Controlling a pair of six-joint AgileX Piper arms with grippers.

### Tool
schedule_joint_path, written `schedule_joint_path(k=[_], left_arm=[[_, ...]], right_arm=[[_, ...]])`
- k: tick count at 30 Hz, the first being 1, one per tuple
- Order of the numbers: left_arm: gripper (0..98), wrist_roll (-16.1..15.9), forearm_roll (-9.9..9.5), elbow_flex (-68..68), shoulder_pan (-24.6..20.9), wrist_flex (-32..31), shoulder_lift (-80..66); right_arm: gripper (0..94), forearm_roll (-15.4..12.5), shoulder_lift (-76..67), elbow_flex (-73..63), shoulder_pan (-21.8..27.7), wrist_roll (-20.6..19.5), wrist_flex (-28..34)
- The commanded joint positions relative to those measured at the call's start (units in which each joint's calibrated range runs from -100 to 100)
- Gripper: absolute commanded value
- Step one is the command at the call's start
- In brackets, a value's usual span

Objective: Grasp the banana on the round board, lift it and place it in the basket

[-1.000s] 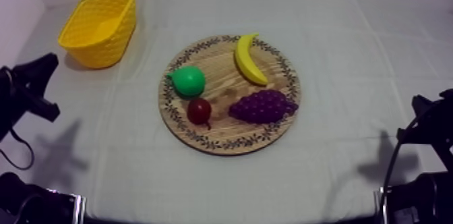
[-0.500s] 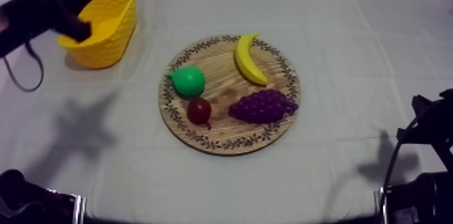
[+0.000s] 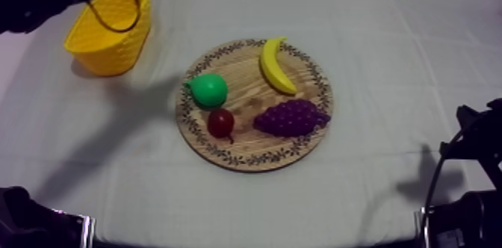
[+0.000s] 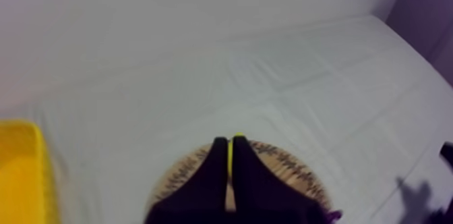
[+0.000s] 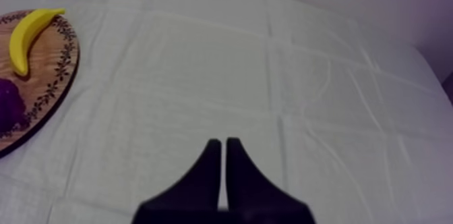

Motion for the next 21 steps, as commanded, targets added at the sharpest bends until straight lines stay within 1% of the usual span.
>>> schedule_joint_path(k=[1, 3, 6, 7, 9, 10, 11, 13, 14, 15, 17, 21], left_arm=[[3.3, 9.64, 0.36, -2.25, 0.64, 2.09, 3.96], [4.0, 10.10, 1.81, -3.84, 1.36, 5.40, 5.82], [6.2, 9.35, 5.38, -6.04, 2.08, 11.07, 7.87], [7.1, 9.20, 6.21, -6.45, 2.19, 12.25, 8.37], [11.3, 9.16, 7.19, -6.72, 2.33, 13.68, 9.08], [15.6, 9.18, 7.48, -6.73, 2.37, 14.15, 9.29], [22.8, 9.27, 7.65, -6.70, 2.44, 14.59, 9.44], [42.7, 9.36, 7.75, -6.60, 2.64, 15.52, 9.67], [50.3, 9.51, 7.82, -6.64, 2.74, 16.21, 9.73], [54.8, 9.61, 7.92, -6.74, 2.80, 16.76, 9.77], [58.5, 9.91, 7.92, -6.91, 2.89, 17.42, 9.74], [58.6, 10.75, 7.93, -6.91, 2.91, 17.91, 9.62]], right_arm=[[0.4, 0.01, -0.05, 0.05, 0.03, -0.12, 0.01], [0.4, 0.01, -0.05, 0.05, 0.03, -0.12, 0.01], [0.4, 0.01, -0.05, 0.05, 0.03, -0.12, 0.01], [0.4, 0.01, -0.05, 0.05, 0.03, -0.12, 0.01], [0.4, 0.01, -0.05, 0.05, 0.03, -0.12, 0.01], [0.4, 0.01, -0.05, 0.05, 0.03, -0.12, 0.01], [0.4, 0.01, -0.05, 0.05, 0.03, -0.12, 0.01], [0.4, 0.01, -0.05, 0.05, 0.03, -0.12, 0.01], [0.4, 0.01, -0.05, 0.05, 0.03, -0.12, 0.01], [0.4, 0.01, -0.05, 0.05, 0.03, -0.12, 0.01], [0.4, 0.01, -0.05, 0.05, 0.03, -0.12, 0.01], [0.4, 0.01, -0.05, 0.05, 0.03, -0.12, 0.01]])
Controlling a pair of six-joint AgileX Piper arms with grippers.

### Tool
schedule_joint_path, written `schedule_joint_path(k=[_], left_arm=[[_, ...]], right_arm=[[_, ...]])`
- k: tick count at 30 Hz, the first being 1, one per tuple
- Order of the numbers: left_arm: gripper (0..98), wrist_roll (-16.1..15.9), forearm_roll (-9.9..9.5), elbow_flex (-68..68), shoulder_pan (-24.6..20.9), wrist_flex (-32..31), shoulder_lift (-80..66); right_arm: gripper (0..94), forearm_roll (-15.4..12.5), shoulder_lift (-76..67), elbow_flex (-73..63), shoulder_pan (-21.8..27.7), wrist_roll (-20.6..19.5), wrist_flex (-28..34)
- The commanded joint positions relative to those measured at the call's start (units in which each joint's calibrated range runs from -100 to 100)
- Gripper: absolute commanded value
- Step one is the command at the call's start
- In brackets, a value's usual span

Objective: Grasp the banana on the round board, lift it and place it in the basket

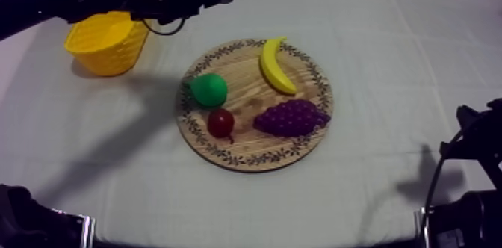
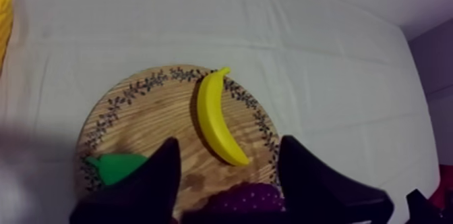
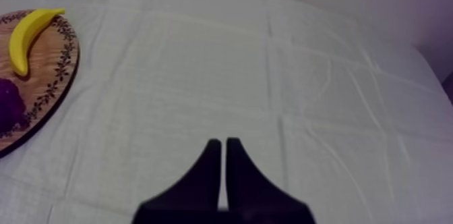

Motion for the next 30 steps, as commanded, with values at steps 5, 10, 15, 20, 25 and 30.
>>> schedule_joint_path(k=[5, 10, 15, 20, 25, 30], left_arm=[[57.4, 0.49, 0.61, -0.21, -0.28, -0.29, 1.05], [57.0, -1.54, 3.59, -2.03, -1.05, -1.26, 4.78], [56.7, -4.98, 7.58, -6.83, -1.57, -0.21, 11.17], [57.1, -8.83, 13.35, -13.85, -2.45, 4.48, 19.15], [56.8, -12.27, 18.37, -21.54, -3.39, 10.61, 27.02], [56.1, -14.74, 22.52, -26.99, -4.08, 15.26, 33.88]], right_arm=[[0.4, 0.01, -0.05, 0.05, 0.03, -0.01, 0.01], [0.4, 0.01, -0.05, 0.05, 0.03, -0.01, 0.01], [0.4, 0.01, -0.05, 0.05, 0.03, -0.01, 0.01], [0.4, 0.01, -0.05, 0.05, 0.03, -0.01, 0.01], [0.4, 0.01, -0.05, 0.05, 0.03, -0.01, 0.01], [0.4, 0.01, -0.05, 0.05, 0.03, -0.01, 0.01]])
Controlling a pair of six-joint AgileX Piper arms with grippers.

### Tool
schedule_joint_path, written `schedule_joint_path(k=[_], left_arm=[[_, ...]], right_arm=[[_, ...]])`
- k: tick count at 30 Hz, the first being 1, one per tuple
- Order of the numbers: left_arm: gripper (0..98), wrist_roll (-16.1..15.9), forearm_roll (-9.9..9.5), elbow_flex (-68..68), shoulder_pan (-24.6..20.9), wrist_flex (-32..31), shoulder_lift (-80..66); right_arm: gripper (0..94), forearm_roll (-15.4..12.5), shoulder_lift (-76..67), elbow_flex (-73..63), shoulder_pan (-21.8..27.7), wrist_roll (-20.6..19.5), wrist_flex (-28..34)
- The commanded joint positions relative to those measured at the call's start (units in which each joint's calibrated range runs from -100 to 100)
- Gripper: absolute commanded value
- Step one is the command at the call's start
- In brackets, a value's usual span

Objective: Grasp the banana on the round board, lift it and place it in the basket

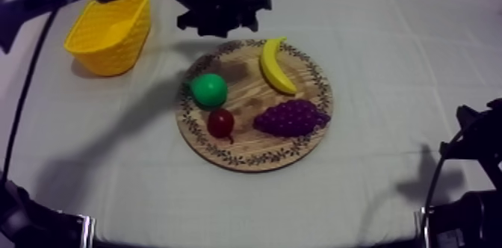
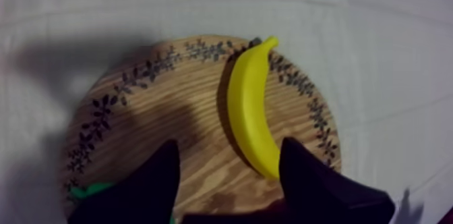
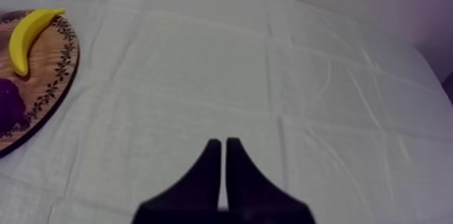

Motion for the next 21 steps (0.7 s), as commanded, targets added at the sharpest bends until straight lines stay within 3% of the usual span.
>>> schedule_joint_path(k=[1, 7, 21], left_arm=[[55.9, -1.42, 2.14, -2.43, -0.12, 1.35, 4.26], [54.4, -2.39, 5.65, -6.46, 0.22, 3.63, 10.20], [52.9, -3.44, 8.58, -19.04, 1.75, 9.80, 21.49]], right_arm=[[0.4, 0.01, -0.05, 0.05, 0.03, -0.01, 0.01], [0.4, 0.01, -0.05, 0.05, 0.03, -0.01, 0.01], [0.4, 0.01, -0.05, 0.05, 0.03, -0.01, 0.01]])
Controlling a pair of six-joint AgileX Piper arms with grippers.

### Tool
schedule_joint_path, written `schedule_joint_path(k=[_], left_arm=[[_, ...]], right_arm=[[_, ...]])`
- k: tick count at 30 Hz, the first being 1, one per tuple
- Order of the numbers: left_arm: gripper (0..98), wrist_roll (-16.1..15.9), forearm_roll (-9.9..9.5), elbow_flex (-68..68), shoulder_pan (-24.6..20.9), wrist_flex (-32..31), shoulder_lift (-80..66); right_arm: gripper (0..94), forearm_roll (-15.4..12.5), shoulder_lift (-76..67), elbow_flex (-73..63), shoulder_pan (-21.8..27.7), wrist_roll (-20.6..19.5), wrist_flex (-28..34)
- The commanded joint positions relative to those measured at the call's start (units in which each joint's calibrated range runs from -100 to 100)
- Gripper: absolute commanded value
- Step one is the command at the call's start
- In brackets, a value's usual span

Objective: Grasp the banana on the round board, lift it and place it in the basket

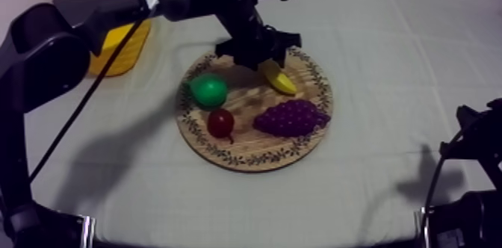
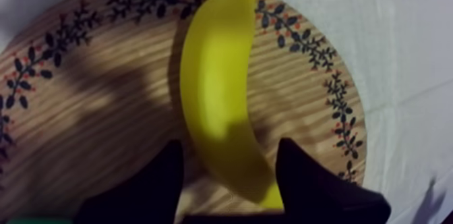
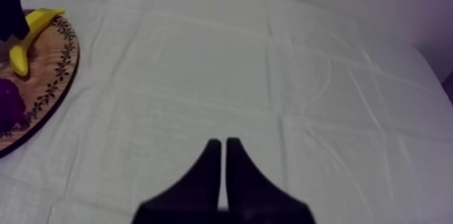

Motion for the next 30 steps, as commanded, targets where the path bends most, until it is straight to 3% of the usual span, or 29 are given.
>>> schedule_joint_path(k=[1, 9, 15, 19, 24, 30], left_arm=[[52.4, -0.31, 0.41, -2.30, -0.10, 1.18, 1.83], [38.8, 0.40, 1.09, -11.13, -0.52, 8.53, 7.43], [20.4, 0.69, 1.06, -13.06, -0.53, 9.85, 8.33], [17.5, -0.11, 0.67, -13.36, -0.56, 9.81, 7.65], [17.7, -0.45, -0.83, -13.23, -1.49, 11.11, 4.24], [17.3, 0.40, -4.54, -14.53, -4.70, 16.80, -3.49]], right_arm=[[0.4, 0.01, -0.05, 0.05, 0.03, -0.01, 0.01], [0.4, 0.01, -0.05, 0.05, 0.03, -0.01, 0.01], [0.4, 0.01, -0.05, 0.05, 0.03, -0.01, 0.01], [0.4, 0.01, -0.05, 0.05, 0.03, -0.01, 0.01], [0.4, 0.01, -0.05, 0.05, 0.03, -0.01, 0.01], [0.4, 0.01, -0.05, 0.05, 0.03, -0.01, 0.01]])
